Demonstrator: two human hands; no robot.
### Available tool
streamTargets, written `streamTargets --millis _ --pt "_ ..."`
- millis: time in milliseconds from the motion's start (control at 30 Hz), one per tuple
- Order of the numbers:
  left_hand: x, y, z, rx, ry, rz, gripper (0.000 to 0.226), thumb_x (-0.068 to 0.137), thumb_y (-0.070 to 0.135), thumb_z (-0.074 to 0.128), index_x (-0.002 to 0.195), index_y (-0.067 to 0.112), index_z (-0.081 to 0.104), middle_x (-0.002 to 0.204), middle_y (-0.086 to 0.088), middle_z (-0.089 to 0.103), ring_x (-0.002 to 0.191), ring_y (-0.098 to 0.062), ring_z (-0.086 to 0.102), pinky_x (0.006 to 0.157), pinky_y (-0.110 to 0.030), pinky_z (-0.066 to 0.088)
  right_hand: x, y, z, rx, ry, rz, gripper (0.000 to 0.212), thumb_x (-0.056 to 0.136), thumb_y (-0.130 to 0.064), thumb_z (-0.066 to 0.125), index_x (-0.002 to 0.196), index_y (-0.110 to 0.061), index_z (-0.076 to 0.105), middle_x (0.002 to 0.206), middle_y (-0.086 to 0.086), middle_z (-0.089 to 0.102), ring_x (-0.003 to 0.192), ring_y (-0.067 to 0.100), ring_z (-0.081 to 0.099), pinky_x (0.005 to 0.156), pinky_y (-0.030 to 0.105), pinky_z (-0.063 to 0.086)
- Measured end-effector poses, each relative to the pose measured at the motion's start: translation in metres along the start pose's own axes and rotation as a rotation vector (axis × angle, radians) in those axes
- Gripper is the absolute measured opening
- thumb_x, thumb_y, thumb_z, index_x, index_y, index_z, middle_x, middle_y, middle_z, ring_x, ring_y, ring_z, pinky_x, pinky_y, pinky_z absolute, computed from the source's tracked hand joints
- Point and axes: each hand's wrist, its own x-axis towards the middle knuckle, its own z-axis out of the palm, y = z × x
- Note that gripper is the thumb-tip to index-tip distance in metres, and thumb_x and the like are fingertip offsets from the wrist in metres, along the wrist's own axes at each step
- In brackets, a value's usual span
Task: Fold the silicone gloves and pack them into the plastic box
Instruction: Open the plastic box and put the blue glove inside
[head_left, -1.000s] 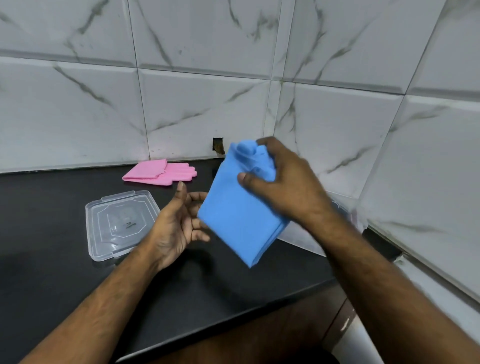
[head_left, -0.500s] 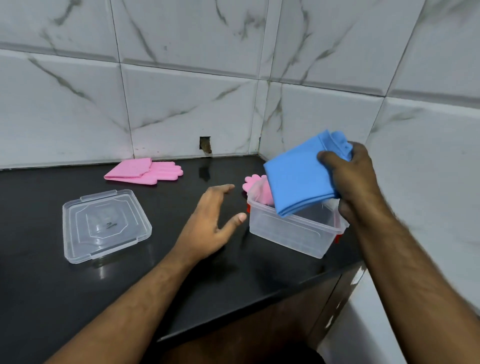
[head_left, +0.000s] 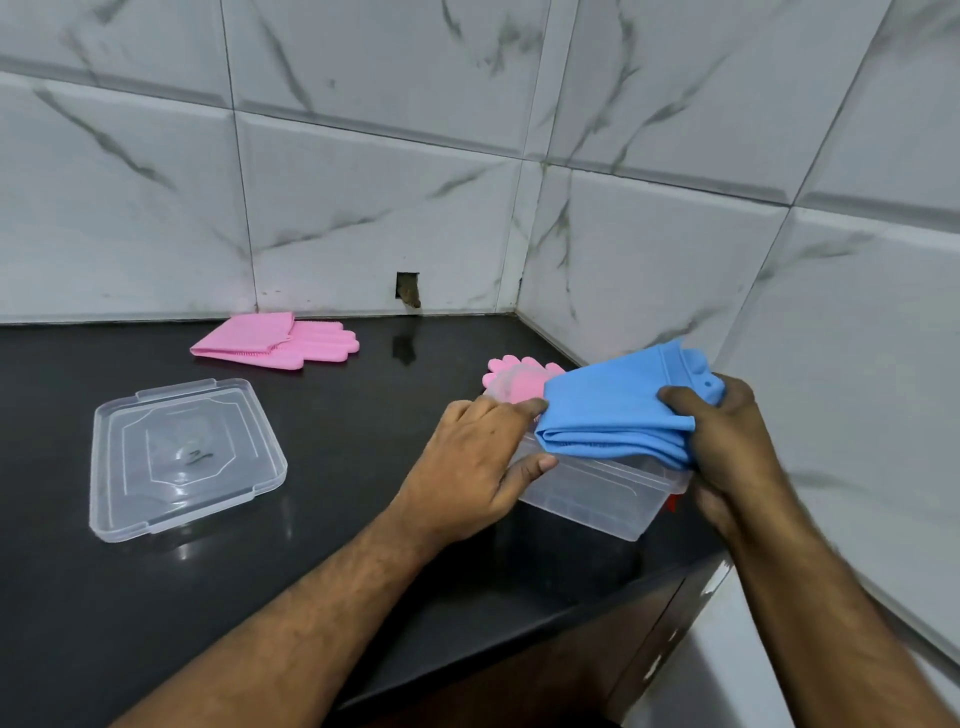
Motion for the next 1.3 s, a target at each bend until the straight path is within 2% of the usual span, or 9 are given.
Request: streamTargets --millis 100,233,400,600,767,900,1067,1167,1300 --pt "0.005 0.010 -0.004 -0.007 0.085 -0.051 0.058 0.101 0.057 0.048 0.129 0.010 0.066 0.079 0.004 0.067 0.073 -0.018 0.061 0.079 -0.038 0.045 -0.001 0.005 0.005 -0.077 0.002 0.000 0.037 0.092 -0.010 0.062 0.128 -0.007 0.053 0.113 0.019 0.070 0.096 0.037 0.073 0.072 0.040 0.060" --pt "0.006 0.011 -0.012 -0.029 0.135 0.023 0.039 0.100 0.042 0.060 0.117 0.010 0.074 0.065 0.002 0.062 0.061 -0.018 0.056 0.067 -0.040 0.046 -0.009 0.009 0.009 -0.403 -0.020 -0.162 0.032 0.097 -0.023 0.057 0.125 -0.028 0.042 0.106 -0.006 0.065 0.095 0.021 0.065 0.080 0.041 0.053" --pt "0.007 0.010 -0.015 -0.088 0.204 0.003 0.019 0.096 0.025 0.071 0.107 0.011 0.078 0.063 0.003 0.066 0.057 -0.017 0.052 0.063 -0.038 0.044 -0.015 0.010 0.016 -0.690 -0.100 -0.310 0.032 0.104 -0.028 0.048 0.131 -0.022 0.033 0.100 0.000 0.061 0.082 0.025 0.060 0.073 0.038 0.042" --pt "0.005 0.011 -0.023 -0.071 0.172 0.046 0.015 0.088 0.010 0.072 0.100 0.003 0.079 0.061 -0.008 0.062 0.055 -0.027 0.057 0.055 -0.040 0.054 -0.009 -0.003 0.008 -0.616 -0.233 -0.114 0.049 0.099 -0.043 0.061 0.136 -0.025 0.035 0.119 -0.003 0.063 0.103 0.021 0.065 0.090 0.045 0.054" --pt "0.002 0.013 -0.026 -0.073 0.166 0.017 0.020 0.090 0.012 0.072 0.105 0.001 0.078 0.066 -0.011 0.064 0.060 -0.030 0.060 0.056 -0.042 0.056 -0.008 -0.003 0.000 -0.732 -0.273 -0.169 0.063 0.088 -0.046 0.075 0.135 -0.026 0.036 0.117 -0.011 0.060 0.092 0.005 0.060 0.070 0.025 0.047" --pt "0.002 0.016 -0.025 -0.082 0.199 0.001 0.028 0.100 0.029 0.062 0.100 0.006 0.079 0.065 -0.007 0.061 0.062 -0.026 0.058 0.056 -0.041 0.055 -0.011 -0.003 0.000 -0.769 -0.323 -0.258 0.093 0.088 -0.036 0.078 0.157 -0.034 0.015 0.139 -0.003 0.039 0.123 0.014 0.045 0.099 0.033 0.042" --pt "0.004 0.012 -0.022 -0.104 0.235 -0.063 0.036 0.104 0.023 0.058 0.076 0.004 0.072 0.059 -0.005 0.053 0.059 -0.023 0.051 0.053 -0.043 0.050 -0.007 -0.032 0.000 -1.065 -0.375 -0.332 0.064 0.087 -0.047 0.076 0.145 -0.038 0.050 0.152 0.004 0.035 0.127 0.026 0.053 0.106 0.038 0.046" --pt "0.005 0.009 -0.023 -0.089 0.259 -0.137 0.041 0.103 0.020 0.060 0.068 0.000 0.067 0.057 -0.005 0.049 0.057 -0.021 0.047 0.053 -0.041 0.047 -0.002 -0.058 0.013 -1.475 -0.415 -0.379 0.060 0.087 -0.059 0.070 0.142 -0.046 0.049 0.143 -0.008 0.043 0.112 0.023 0.061 0.090 0.043 0.054" --pt "0.004 0.003 -0.026 -0.094 0.259 -0.190 0.038 0.101 0.015 0.066 0.066 0.002 0.063 0.055 -0.004 0.044 0.052 -0.019 0.043 0.050 -0.036 0.042 0.004 -0.071 0.034 -1.609 -0.464 -0.523 0.054 0.094 -0.059 0.060 0.144 -0.044 0.047 0.143 -0.008 0.046 0.120 0.020 0.056 0.090 0.042 0.053"
